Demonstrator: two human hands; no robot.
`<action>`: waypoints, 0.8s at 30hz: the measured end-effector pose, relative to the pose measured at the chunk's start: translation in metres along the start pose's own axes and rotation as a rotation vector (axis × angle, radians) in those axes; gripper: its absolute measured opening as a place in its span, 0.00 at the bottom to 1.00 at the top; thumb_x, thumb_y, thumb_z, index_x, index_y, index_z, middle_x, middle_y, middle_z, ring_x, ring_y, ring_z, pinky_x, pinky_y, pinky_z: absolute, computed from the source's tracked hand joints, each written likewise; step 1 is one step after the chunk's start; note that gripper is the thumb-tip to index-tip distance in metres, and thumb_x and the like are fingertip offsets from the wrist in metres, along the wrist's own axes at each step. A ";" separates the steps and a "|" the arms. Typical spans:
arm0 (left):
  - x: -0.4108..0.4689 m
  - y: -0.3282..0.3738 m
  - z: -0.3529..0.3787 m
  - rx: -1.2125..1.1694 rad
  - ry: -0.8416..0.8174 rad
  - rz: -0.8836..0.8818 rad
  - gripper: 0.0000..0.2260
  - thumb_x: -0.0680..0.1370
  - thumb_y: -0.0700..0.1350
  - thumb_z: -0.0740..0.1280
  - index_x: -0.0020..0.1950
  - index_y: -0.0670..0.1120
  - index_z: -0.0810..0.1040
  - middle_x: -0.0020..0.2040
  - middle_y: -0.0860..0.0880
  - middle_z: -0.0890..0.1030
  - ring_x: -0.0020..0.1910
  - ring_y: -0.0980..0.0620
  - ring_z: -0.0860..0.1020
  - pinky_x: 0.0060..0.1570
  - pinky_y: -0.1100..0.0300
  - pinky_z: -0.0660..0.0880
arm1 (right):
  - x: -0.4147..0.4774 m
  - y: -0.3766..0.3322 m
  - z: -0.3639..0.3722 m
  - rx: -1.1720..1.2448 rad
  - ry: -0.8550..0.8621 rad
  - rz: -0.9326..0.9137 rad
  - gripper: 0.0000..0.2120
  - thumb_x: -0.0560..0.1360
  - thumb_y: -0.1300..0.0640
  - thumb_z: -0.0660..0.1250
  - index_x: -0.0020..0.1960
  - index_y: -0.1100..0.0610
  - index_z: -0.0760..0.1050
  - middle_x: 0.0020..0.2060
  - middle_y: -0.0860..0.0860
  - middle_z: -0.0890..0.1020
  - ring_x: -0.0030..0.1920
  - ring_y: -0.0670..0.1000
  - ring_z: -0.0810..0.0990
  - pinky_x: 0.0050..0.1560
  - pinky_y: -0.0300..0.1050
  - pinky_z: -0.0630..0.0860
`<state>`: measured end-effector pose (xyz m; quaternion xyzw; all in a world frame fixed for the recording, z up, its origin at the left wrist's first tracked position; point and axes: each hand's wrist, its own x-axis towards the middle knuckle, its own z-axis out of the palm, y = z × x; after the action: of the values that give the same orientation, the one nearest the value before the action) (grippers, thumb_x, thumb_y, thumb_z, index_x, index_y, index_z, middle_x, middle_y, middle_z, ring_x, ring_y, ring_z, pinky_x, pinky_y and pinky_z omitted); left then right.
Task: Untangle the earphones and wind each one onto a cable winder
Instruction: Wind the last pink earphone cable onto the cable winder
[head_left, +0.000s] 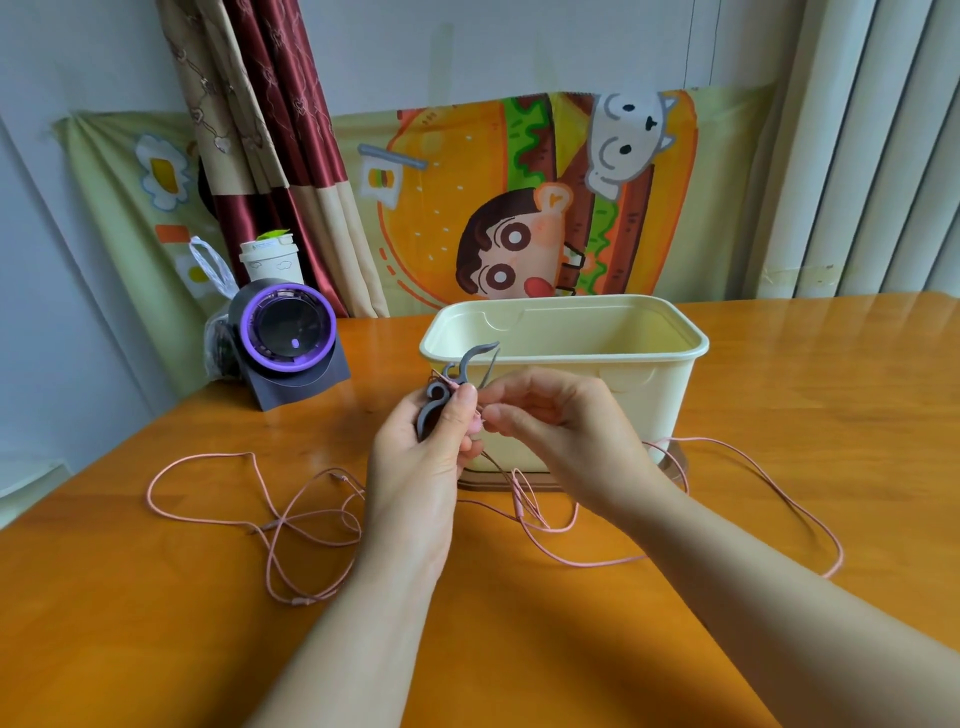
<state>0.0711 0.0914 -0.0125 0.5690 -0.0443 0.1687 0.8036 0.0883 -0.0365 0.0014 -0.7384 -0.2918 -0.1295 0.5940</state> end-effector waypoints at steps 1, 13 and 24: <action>0.000 0.001 -0.001 0.004 -0.003 -0.014 0.07 0.71 0.49 0.69 0.42 0.46 0.79 0.28 0.55 0.75 0.30 0.60 0.73 0.38 0.67 0.74 | 0.001 -0.003 -0.003 -0.060 -0.026 -0.010 0.09 0.75 0.65 0.68 0.45 0.51 0.80 0.40 0.47 0.85 0.44 0.44 0.83 0.50 0.38 0.78; -0.007 0.026 -0.010 0.141 -0.586 -0.286 0.08 0.69 0.39 0.74 0.47 0.43 0.81 0.34 0.48 0.81 0.30 0.58 0.75 0.32 0.68 0.73 | 0.013 -0.042 -0.046 -0.191 -0.153 -0.030 0.11 0.78 0.51 0.62 0.54 0.53 0.80 0.51 0.44 0.83 0.53 0.38 0.79 0.52 0.32 0.74; -0.008 0.030 -0.014 0.187 -0.710 -0.327 0.12 0.62 0.46 0.76 0.44 0.47 0.83 0.37 0.47 0.82 0.32 0.56 0.77 0.32 0.67 0.74 | 0.008 -0.020 -0.032 -0.241 -0.301 0.176 0.26 0.72 0.39 0.59 0.29 0.60 0.64 0.25 0.53 0.64 0.28 0.48 0.62 0.30 0.41 0.61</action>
<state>0.0519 0.1116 0.0069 0.6621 -0.2128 -0.1653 0.6993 0.0881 -0.0619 0.0306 -0.8377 -0.2940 0.0005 0.4603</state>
